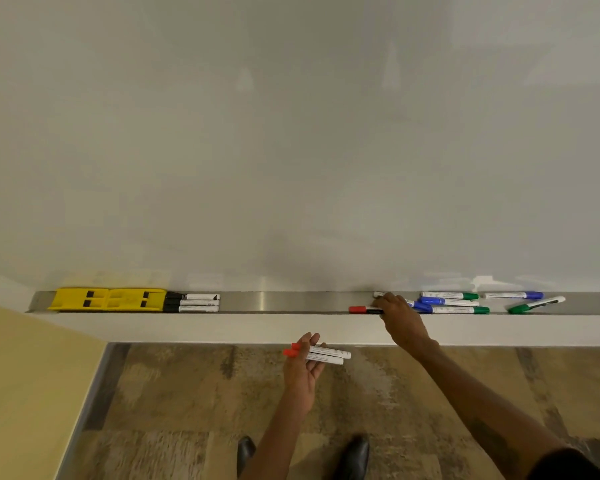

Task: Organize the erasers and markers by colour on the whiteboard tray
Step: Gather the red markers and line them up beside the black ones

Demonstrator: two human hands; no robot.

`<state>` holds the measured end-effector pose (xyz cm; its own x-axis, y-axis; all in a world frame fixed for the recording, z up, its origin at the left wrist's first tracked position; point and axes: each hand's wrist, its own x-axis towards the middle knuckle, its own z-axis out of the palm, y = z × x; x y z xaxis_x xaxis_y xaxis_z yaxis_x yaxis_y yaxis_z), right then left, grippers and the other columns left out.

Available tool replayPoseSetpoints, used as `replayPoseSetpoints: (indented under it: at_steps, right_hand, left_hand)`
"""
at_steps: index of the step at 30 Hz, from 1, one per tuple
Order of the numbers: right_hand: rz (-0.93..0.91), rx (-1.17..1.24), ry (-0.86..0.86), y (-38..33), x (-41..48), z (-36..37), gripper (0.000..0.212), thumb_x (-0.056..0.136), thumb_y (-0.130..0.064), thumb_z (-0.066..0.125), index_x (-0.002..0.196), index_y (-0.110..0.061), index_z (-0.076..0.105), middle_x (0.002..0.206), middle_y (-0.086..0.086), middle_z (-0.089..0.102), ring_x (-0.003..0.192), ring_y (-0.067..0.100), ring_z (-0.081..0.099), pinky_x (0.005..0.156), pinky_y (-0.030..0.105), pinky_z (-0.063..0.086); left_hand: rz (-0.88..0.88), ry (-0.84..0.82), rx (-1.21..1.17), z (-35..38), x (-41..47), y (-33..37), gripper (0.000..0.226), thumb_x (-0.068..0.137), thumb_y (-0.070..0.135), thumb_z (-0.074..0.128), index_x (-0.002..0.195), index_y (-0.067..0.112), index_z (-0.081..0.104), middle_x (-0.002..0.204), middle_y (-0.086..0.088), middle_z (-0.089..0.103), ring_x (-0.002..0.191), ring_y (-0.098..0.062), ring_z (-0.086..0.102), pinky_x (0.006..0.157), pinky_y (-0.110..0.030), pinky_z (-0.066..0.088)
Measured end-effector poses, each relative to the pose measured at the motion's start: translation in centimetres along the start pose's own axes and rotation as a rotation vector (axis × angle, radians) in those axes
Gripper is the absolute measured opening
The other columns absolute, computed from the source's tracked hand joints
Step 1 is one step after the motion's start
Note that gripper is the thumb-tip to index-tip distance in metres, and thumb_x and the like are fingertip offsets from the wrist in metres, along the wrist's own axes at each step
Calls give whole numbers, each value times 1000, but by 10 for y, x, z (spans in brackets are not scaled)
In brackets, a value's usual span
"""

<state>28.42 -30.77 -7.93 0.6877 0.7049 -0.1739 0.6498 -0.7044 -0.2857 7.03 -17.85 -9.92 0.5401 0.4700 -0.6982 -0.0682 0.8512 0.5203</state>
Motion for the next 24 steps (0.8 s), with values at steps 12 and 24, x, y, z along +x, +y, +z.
replayPoseSetpoints:
  at_steps: [12,24]
  right_hand:
    - [-187,273,-30,-83,-15,7,21,95,-17,57,113,-22,67,106,-3,71,93,16,62,83,35,50]
    - [31,721,-137,-135,-11,21,25,98,-26,54,122,-26,63,116,-5,67,98,12,65,83,27,55]
  left_hand:
    - [-6,0,-39,13,6,12,30,93,16,61,119,1,62,120,-19,67,110,-35,66,97,-48,52]
    - [70,65,-231,-12,3,66,37,95,12,59,126,-7,56,122,-26,64,98,-32,71,76,-35,62]
